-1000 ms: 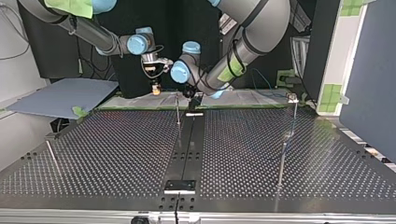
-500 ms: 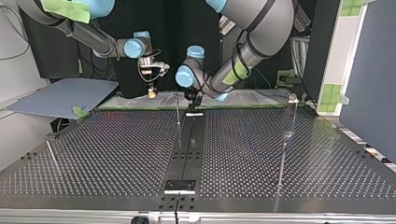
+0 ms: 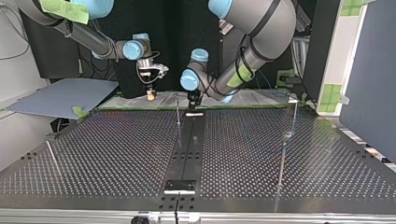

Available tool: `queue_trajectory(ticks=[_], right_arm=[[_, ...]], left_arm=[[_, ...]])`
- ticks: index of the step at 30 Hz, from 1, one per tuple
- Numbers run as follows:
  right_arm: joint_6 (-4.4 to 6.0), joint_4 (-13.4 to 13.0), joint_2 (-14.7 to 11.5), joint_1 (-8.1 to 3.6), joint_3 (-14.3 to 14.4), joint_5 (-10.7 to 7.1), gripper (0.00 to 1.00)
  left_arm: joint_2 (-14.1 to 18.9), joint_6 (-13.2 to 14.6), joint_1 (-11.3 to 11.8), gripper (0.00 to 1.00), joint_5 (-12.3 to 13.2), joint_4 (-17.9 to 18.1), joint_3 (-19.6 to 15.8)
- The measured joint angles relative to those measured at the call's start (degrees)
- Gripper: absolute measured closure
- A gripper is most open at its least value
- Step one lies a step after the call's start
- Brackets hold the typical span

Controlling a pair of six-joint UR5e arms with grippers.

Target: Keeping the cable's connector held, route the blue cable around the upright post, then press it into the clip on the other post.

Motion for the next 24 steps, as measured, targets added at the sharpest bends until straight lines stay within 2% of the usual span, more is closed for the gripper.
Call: queue_trajectory(ticks=[12, 24], right_arm=[[0.16, 0.1, 0.0, -0.43, -0.8, 0.16, 1.0], [0.58, 0.7, -0.1, -1.65, -2.4, -0.01, 1.0]], left_arm=[[-0.6, -0.1, 1.1, 1.0, 2.0, 0.4, 0.0], [-0.6, -1.1, 2.7, 1.0, 3.8, -0.4, 1.4]])
